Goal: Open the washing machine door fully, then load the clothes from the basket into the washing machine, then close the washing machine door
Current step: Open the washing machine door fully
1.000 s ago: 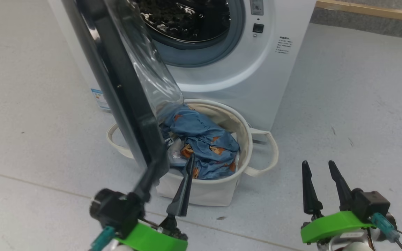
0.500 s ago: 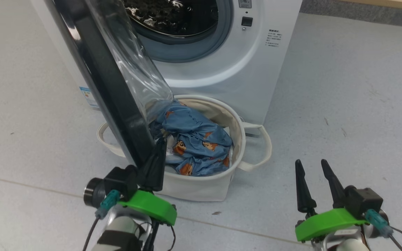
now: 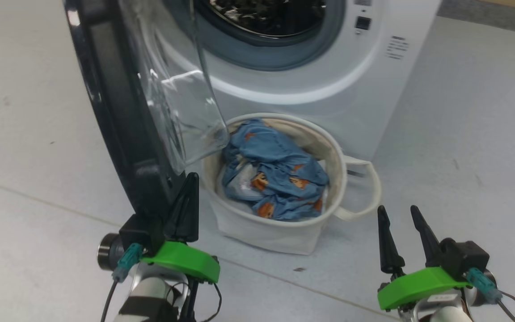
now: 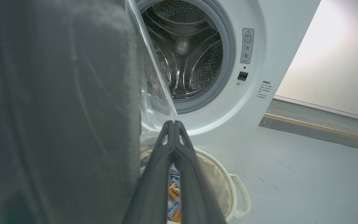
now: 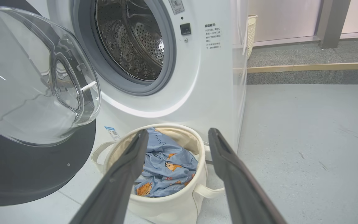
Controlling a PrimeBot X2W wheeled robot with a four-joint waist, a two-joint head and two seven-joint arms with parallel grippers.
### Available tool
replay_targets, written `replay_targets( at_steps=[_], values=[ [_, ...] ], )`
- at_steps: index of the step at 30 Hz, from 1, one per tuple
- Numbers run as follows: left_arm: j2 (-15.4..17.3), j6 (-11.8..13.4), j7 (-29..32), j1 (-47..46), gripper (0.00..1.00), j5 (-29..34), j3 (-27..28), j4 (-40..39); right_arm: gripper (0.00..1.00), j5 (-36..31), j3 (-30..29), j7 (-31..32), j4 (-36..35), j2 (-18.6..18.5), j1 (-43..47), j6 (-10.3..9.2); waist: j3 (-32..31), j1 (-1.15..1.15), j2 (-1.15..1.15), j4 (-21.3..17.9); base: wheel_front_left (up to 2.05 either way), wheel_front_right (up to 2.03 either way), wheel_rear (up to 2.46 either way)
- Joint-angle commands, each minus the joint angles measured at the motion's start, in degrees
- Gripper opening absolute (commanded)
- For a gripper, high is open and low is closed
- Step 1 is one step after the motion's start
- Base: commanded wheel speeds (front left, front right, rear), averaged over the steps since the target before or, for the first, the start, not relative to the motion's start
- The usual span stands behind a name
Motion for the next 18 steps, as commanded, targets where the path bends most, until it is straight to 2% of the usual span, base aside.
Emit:
replay_targets(
  at_steps=[1,12,18],
  values=[
    [1.03,0.44,-0.27,-0.37,0.00,-0.42,2.53,-2.33,1.00,0.16,1.61,-0.71,-1.47,0.05,-2.33,0.34,0.31,0.00,0.00,2.37,0.00,0.00,0.00],
    [1.03,1.22,-0.27,1.47,0.00,-0.23,7.54,-2.28,1.00,-0.05,3.65,-0.71,0.83,0.05,-2.75,0.34,0.02,0.00,0.00,13.11,0.00,0.00,0.00],
    [1.03,-1.63,-0.27,-0.13,0.00,-1.79,11.40,-1.03,1.00,-0.75,4.95,-0.71,1.69,0.05,-3.07,0.34,1.15,0.00,0.00,16.07,0.00,0.00,0.00]
  ],
)
